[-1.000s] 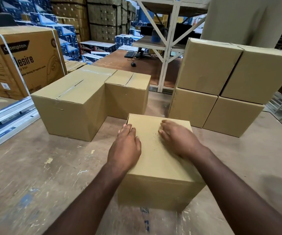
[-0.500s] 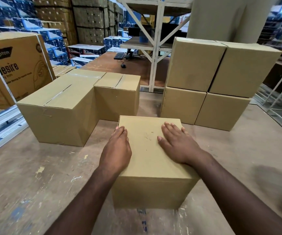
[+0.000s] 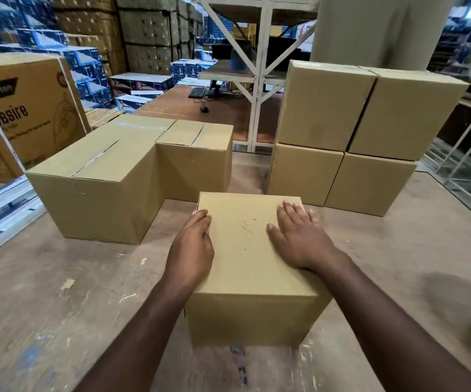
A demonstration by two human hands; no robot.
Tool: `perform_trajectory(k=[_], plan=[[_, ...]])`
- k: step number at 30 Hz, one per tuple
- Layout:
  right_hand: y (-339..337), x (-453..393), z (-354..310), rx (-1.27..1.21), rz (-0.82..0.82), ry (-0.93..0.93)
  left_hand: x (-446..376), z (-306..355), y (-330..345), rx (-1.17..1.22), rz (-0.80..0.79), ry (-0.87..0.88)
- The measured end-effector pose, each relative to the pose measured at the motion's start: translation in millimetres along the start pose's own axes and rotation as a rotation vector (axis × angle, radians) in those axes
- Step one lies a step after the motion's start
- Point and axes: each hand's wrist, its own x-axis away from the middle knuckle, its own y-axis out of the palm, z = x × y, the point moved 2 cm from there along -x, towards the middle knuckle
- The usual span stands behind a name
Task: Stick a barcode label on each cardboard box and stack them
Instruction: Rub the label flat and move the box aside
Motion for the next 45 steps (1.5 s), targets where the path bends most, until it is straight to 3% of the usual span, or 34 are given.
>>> perform_trajectory(k=[2,6,9,11,15,16,20,22,25,26,30,32,36,39,42,45], plan=[[3,7,-19,-0.020,0.001,-0.078,0,0,-2,0.027,0.008,0.003],[8,49,-66,-0.051,-0.026,-0.477,0,-1,-3,0.075,0.010,-0.002],[6,73,-63,-0.113,-0.079,-0.646,2,-2,-3,0.095,0.014,-0.027],[6,67,-40,-0.095,-0.067,-0.563,3,-1,-2,0.094,0.012,-0.033],[1,26,10,0.009,0.013,-0.079,2,1,1,0.091,0.020,-0.036],[1,25,5,0.009,0.021,-0.046,2,1,1,0.099,0.025,-0.041],[8,42,-57,-0.046,0.001,-0.486,0,-3,3,0.120,0.025,-0.048],[7,17,-55,-0.046,-0.023,-0.438,0,-4,4,0.110,0.006,-0.046],[-3,-16,-36,-0.037,-0.003,-0.073,0,-2,3,0.095,0.004,-0.039],[-2,-12,-43,-0.033,-0.008,-0.094,-1,-2,2,0.102,0.000,-0.041],[12,51,-97,-0.059,-0.058,-0.522,-1,-11,1,0.158,0.014,-0.091],[11,49,-80,-0.044,-0.051,-0.493,0,-19,3,0.310,-0.030,-0.175],[3,16,7,-0.105,0.026,-0.103,17,-29,7,0.928,-0.238,-0.572],[11,16,69,-0.310,0.075,0.015,44,-52,23,0.887,-0.308,-0.719],[17,35,111,-0.506,0.176,0.087,73,-55,48,0.787,-0.515,-0.866],[18,51,132,-0.681,0.235,0.173,74,-33,62,0.895,-0.568,-0.896]])
